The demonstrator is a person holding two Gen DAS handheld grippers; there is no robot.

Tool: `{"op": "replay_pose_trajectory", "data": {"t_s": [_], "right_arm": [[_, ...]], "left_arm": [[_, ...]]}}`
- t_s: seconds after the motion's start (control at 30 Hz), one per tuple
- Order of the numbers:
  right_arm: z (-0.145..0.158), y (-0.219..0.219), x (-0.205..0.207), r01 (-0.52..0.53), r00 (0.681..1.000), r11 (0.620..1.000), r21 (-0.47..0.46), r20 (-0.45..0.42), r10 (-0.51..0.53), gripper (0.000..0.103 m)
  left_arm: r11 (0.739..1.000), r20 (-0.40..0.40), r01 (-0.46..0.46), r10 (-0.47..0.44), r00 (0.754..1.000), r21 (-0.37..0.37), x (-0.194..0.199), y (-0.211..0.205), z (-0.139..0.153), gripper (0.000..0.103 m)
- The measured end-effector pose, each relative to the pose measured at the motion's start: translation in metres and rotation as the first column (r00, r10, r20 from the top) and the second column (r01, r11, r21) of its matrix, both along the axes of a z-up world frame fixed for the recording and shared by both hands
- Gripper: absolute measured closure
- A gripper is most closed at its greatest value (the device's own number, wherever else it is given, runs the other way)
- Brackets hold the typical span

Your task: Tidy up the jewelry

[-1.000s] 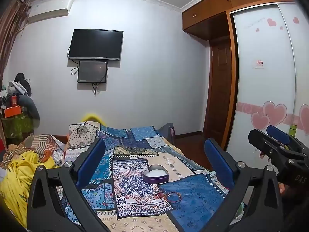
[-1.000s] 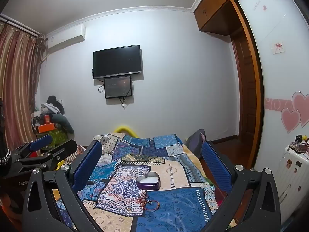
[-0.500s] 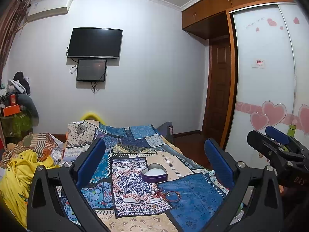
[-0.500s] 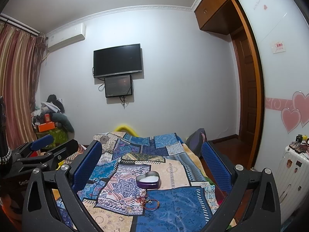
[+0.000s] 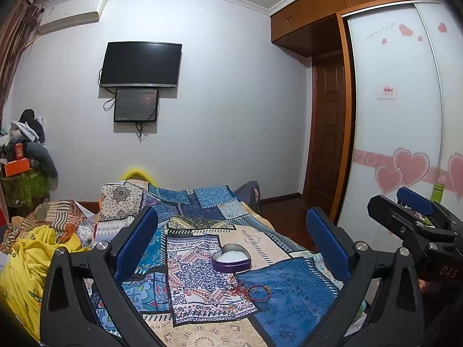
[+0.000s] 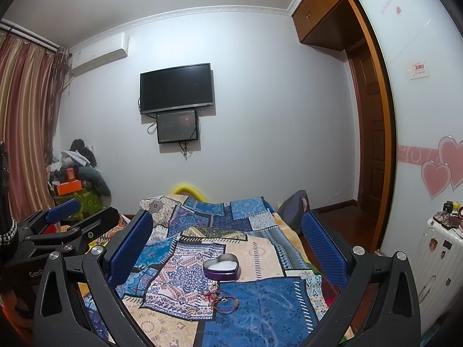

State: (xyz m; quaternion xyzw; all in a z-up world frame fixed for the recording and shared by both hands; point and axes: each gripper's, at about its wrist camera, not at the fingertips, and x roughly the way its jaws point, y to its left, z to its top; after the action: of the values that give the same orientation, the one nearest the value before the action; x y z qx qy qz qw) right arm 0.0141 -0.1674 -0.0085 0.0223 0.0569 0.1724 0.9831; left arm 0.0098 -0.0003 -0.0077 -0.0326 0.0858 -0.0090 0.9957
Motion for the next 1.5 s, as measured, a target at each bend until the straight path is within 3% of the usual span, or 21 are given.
{"op": "replay_pose_trajectory", "data": {"t_s": [1.17, 1.5], "right_arm": [[-0.003, 0.003, 0.002, -0.003, 1.000, 1.000, -0.013, -0.019, 0.003, 0.001], [-0.009, 0.005, 0.014, -0.002, 0.998, 1.000, -0.023, -0.057, 0.001, 0.001]], "left_arm": [[1.000, -0.012, -0.003, 0.003, 1.000, 0.001, 0.002, 0.000, -0.003, 0.000], [1.000, -0.052, -0.014, 0.014, 0.999, -0.004, 0.015, 0.004, -0.013, 0.000]]}}
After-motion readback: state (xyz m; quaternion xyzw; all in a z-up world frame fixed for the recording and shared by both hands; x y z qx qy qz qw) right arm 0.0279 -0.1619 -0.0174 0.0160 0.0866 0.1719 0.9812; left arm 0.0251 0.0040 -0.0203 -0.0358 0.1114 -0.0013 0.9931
